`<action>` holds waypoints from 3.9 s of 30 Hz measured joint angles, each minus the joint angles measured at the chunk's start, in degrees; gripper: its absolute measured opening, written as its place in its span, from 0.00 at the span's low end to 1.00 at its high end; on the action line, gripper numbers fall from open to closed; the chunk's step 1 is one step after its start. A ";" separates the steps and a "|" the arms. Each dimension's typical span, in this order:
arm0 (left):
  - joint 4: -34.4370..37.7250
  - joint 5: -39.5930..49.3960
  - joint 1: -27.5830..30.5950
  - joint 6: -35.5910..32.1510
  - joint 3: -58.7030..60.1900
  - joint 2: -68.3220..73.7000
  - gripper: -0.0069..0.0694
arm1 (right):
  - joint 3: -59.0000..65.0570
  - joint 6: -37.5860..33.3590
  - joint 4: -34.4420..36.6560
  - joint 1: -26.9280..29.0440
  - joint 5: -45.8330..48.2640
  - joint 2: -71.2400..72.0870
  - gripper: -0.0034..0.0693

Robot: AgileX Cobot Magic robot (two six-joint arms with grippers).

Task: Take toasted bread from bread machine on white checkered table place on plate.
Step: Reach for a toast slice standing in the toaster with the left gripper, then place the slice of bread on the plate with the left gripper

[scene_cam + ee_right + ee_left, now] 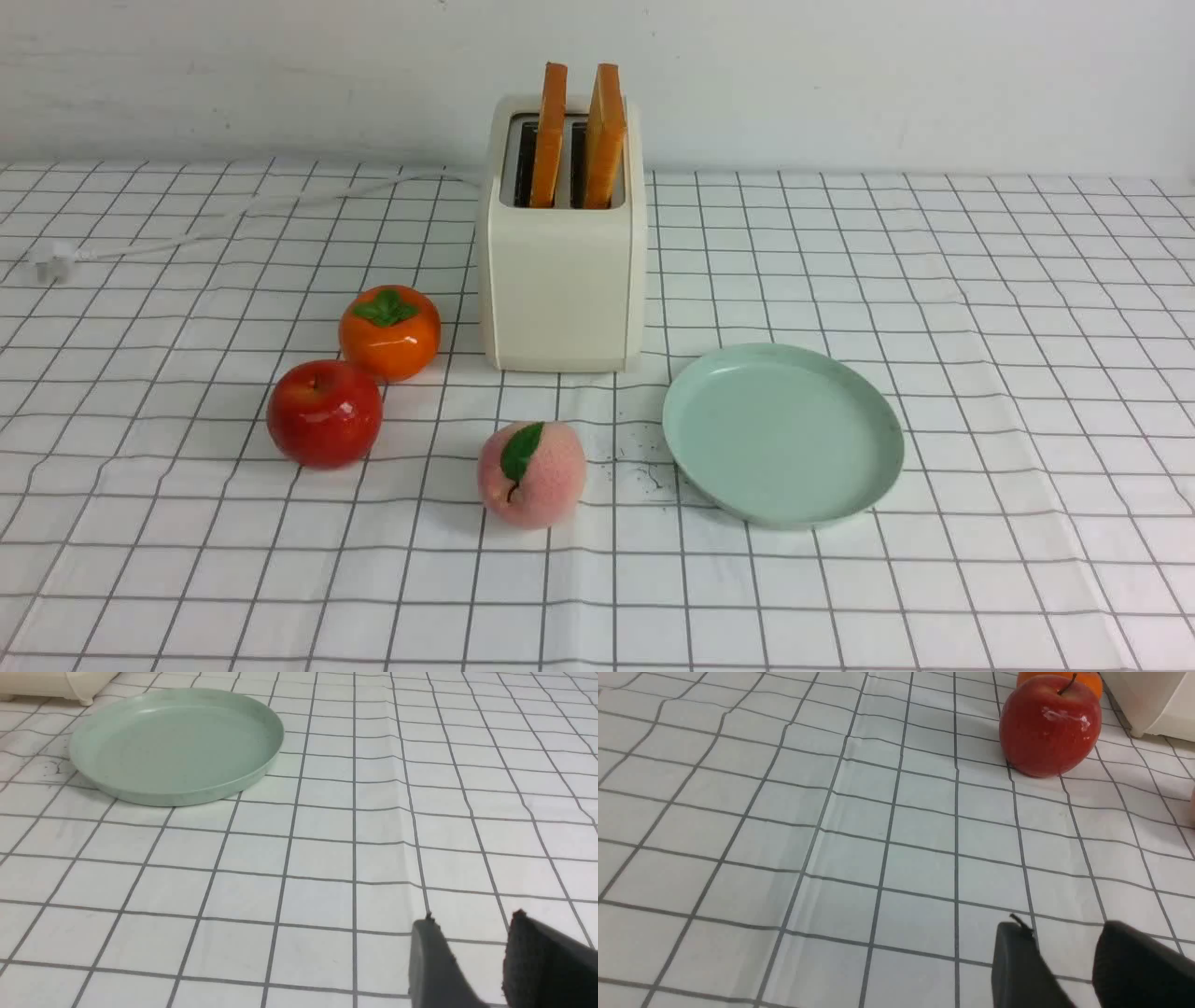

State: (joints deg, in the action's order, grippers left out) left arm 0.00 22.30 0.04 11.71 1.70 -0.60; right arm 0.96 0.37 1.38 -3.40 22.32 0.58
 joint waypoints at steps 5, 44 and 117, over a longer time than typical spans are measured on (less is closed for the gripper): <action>0.00 0.00 0.00 0.00 0.00 0.00 0.40 | 0.00 0.00 0.00 0.00 0.00 0.00 0.38; 30.80 -0.03 0.00 9.04 -17.38 11.45 0.14 | 0.00 0.00 0.00 0.00 0.00 0.00 0.38; -13.30 12.20 -24.41 14.49 -121.52 104.45 0.22 | 0.00 0.00 0.00 0.00 0.00 0.00 0.38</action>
State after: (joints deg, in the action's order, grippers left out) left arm -13.30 34.50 -24.37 26.19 -119.81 103.85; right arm 0.96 0.37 1.38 -3.40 22.32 0.58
